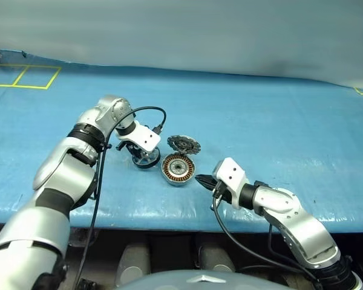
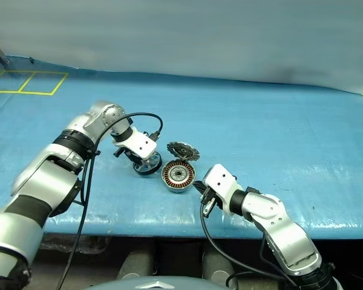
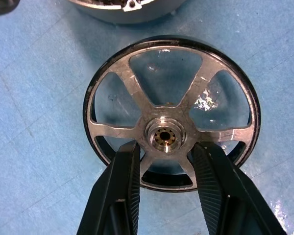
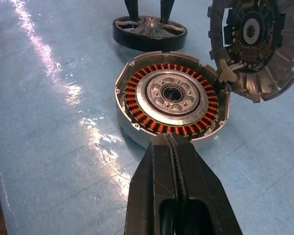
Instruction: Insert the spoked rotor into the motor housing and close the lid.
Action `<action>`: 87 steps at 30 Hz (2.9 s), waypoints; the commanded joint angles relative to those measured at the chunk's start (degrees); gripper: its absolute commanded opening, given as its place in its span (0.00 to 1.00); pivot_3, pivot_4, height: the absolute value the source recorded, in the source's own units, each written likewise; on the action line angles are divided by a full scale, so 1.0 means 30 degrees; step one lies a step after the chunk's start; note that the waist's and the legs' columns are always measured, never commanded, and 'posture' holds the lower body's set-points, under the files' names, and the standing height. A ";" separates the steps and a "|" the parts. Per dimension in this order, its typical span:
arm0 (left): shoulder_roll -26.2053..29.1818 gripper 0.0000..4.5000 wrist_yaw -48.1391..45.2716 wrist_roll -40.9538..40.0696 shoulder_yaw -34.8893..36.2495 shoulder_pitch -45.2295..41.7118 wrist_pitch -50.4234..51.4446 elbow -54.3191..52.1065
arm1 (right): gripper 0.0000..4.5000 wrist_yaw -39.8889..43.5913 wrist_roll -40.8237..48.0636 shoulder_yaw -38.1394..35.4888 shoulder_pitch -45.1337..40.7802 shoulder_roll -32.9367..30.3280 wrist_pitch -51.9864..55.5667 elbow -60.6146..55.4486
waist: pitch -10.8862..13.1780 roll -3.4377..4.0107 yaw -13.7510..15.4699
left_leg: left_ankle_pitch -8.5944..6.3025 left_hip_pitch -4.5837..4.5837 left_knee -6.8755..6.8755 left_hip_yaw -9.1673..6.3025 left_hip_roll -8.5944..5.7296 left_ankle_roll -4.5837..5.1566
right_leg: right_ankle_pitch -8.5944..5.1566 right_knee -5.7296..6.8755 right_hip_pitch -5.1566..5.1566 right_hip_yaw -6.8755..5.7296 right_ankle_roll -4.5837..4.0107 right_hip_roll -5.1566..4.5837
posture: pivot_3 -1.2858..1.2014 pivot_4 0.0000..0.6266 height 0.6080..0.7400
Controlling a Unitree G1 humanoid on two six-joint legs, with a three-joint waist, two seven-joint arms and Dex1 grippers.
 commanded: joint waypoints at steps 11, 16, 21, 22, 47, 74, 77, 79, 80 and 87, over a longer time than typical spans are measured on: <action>0.2463 0.26 -0.1223 -0.3022 0.2317 0.2444 0.0795 -0.4019 | 0.00 -0.0285 -0.0133 -0.0584 -0.0046 0.0238 -0.1041 0.0757 | 0.0000 0.0001 -0.0057 | 0.0003 0.0002 0.0005 0.0002 0.0004 0.0001 | 0.0006 0.0010 0.0000 0.0002 -0.0014 0.0000 | 0.52 0.24 1.00; 0.3248 0.26 -0.1648 -0.4549 0.3275 0.3958 0.2225 -0.6365 | 0.00 -0.0362 -0.0171 -0.0944 0.0076 0.0325 -0.1663 0.1789 | 0.0000 0.0002 0.0065 | 0.0003 -0.0001 0.0008 0.0002 0.0002 0.0001 | 0.0025 0.0009 0.0003 -0.0004 -0.0056 -0.0007 | 0.52 0.24 1.00; 0.3310 0.26 -0.2550 -0.7008 0.4552 0.4984 0.4896 -0.8925 | 0.00 -0.0439 -0.0178 -0.0991 0.0053 0.0446 -0.2098 0.2403 | 0.0001 0.0003 0.0073 | 0.0005 0.0000 0.0028 0.0004 0.0002 0.0002 | 0.0002 0.0017 0.0006 -0.0002 -0.0091 -0.0007 | 0.52 0.24 1.00; 0.3301 0.26 -0.2529 -0.7357 0.4774 0.5085 0.5353 -0.9382 | 0.00 -0.0463 -0.0186 -0.0992 0.0088 0.0475 -0.2152 0.2513 | 0.0001 0.0002 0.0074 | 0.0006 0.0000 0.0029 0.0004 0.0003 0.0003 | -0.0001 0.0021 0.0005 -0.0001 -0.0088 -0.0007 | 0.52 0.24 1.00; 0.0650 0.26 -0.1307 -0.8622 0.4803 0.4739 0.6577 -0.9252 | 0.00 0.0813 0.1969 -0.2562 0.1625 0.2070 -0.5478 0.3833 | -0.0002 0.0006 0.0064 | 0.0007 0.0029 0.0033 0.0005 0.0000 0.0005 | -0.0026 0.0025 0.0026 0.0003 -0.0051 0.0004 | 0.52 0.24 1.00; -0.0650 0.26 -0.1530 -0.7933 0.4043 0.4072 0.5454 -0.7283 | 0.00 0.2598 0.1965 -0.2348 0.3646 0.3419 -1.0445 0.7545 | -0.0001 0.0011 0.0050 | 0.0007 0.0038 0.0031 0.0008 -0.0001 0.0005 | -0.0029 0.0025 0.0033 0.0012 -0.0058 0.0003 | 0.52 0.24 1.00; -0.0686 0.26 -0.1450 -0.7721 0.3891 0.4047 0.5202 -0.7066 | 0.00 0.2525 0.1877 -0.2329 0.3666 0.3438 -1.0517 0.7554 | -0.0001 0.0011 0.0051 | 0.0008 0.0038 0.0031 0.0008 -0.0001 0.0005 | -0.0030 0.0024 0.0034 0.0013 -0.0058 0.0003 | 0.52 0.24 1.00; -0.0719 0.26 -0.1344 -0.7509 0.3803 0.4002 0.4980 -0.6844 | 0.00 0.2482 0.1823 -0.2308 0.3673 0.3471 -1.0567 0.7583 | -0.0001 0.0010 0.0059 | 0.0008 0.0038 0.0032 0.0008 -0.0001 0.0005 | -0.0030 0.0025 0.0035 0.0012 -0.0059 0.0003 | 0.52 0.24 1.00; -0.0739 0.26 -0.1279 -0.7399 0.3762 0.3967 0.4824 -0.6677 | 0.00 0.2465 0.1791 -0.2305 0.3666 0.3491 -1.0584 0.7611 | -0.0001 0.0010 0.0064 | 0.0008 0.0039 0.0032 0.0008 -0.0001 0.0005 | -0.0030 0.0025 0.0035 0.0013 -0.0059 0.0003 | 0.52 0.24 1.00; -0.0964 0.26 -0.0969 -0.7121 0.3668 0.3691 0.4495 -0.5826 | 0.00 0.2346 0.1666 -0.2330 0.3662 0.3563 -1.0518 0.7577 | -0.0003 0.0013 0.0069 | 0.0008 0.0044 0.0033 0.0009 -0.0001 0.0005 | -0.0031 0.0025 0.0041 0.0013 -0.0059 0.0003 | 0.52 0.24 1.00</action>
